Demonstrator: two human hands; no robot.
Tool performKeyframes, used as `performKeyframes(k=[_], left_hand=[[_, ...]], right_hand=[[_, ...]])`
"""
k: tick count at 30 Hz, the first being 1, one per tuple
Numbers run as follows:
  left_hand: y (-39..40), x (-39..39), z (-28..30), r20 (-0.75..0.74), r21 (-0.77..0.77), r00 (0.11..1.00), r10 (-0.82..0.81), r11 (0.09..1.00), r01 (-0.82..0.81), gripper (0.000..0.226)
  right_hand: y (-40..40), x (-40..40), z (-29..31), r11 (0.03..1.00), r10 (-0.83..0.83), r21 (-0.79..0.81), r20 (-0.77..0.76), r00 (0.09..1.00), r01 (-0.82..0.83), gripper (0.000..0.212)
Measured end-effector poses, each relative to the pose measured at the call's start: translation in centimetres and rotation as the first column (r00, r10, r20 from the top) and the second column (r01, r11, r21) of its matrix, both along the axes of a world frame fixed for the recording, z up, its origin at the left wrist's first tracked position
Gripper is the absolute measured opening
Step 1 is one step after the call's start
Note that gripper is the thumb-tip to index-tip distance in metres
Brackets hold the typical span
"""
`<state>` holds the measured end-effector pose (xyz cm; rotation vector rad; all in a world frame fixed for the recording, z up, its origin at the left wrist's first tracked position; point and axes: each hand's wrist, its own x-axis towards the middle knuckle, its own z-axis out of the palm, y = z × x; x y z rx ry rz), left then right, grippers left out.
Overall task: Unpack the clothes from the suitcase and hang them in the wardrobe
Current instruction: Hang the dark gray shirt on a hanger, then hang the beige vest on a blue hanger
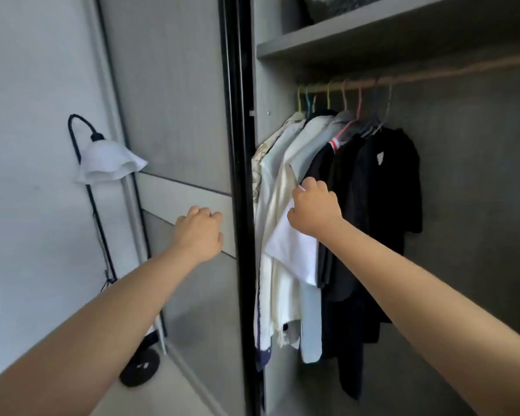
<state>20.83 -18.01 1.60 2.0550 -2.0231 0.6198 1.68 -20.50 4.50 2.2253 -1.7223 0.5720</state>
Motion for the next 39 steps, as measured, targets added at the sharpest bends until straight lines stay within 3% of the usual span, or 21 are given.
performKeyframes(k=[5,9,14,19,23,25,27,29,31,33,36,39], left_hand=[[10.2,5.7,-3.7,-0.067,0.096,0.986,0.152,0.985,-0.146,0.033],[17.1,11.6,-8.0,-0.118,0.240,0.954,0.275,0.940,-0.241,0.035],[26.1,20.1,-14.2,-0.195,0.468,0.824,0.532,0.789,-0.398,0.037],[33.0,28.4,-21.3,-0.259,0.600,0.669,0.697,0.658,-0.454,0.032],[37.8,34.6,-28.2,-0.248,0.696,0.584,0.773,0.561,-0.448,0.029],[39.7,38.6,-32.5,-0.224,0.747,0.569,0.791,0.515,-0.420,0.027],[41.1,40.8,-36.2,-0.229,0.788,0.554,0.800,0.487,-0.378,0.026],[42.4,42.8,-40.5,-0.256,0.825,0.515,0.818,0.462,-0.325,0.026],[43.5,43.7,-45.0,-0.300,0.872,0.428,0.853,0.427,-0.239,0.022],[44.6,44.0,-49.8,-0.355,0.898,0.293,0.888,0.411,-0.156,0.017],[46.1,43.8,-57.3,-0.366,0.920,0.124,0.922,0.379,-0.102,0.035],[47.8,42.0,-64.9,-0.299,0.954,0.037,0.953,0.300,-0.024,0.024]], right_hand=[[6.5,7.6,-3.9,0.951,0.225,0.204,0.067,0.972,-0.235,0.037],[11.5,14.5,-8.0,0.876,0.384,0.307,0.026,0.923,-0.373,0.038],[18.5,23.7,-14.7,0.661,0.609,0.514,0.056,0.791,-0.546,0.033],[23.8,31.9,-21.4,0.489,0.670,0.646,0.152,0.727,-0.586,0.026],[26.9,39.2,-27.7,0.441,0.622,0.734,0.165,0.766,-0.516,0.031],[28.8,43.9,-31.7,0.359,0.625,0.785,0.200,0.754,-0.505,0.016],[29.7,46.0,-36.0,0.374,0.635,0.821,0.113,0.764,-0.432,0.026],[31.0,47.5,-42.0,0.353,0.600,0.860,0.093,0.795,-0.368,0.010],[32.2,47.2,-48.3,0.237,0.473,0.948,0.076,0.878,-0.210,0.022],[33.8,45.9,-53.2,0.150,0.423,0.984,0.025,0.906,-0.097,0.027],[35.0,43.2,-61.1,0.115,0.393,0.993,-0.075,0.917,0.031,0.027],[36.4,40.3,-68.5,0.069,0.425,0.986,-0.169,0.890,0.154,0.016]])
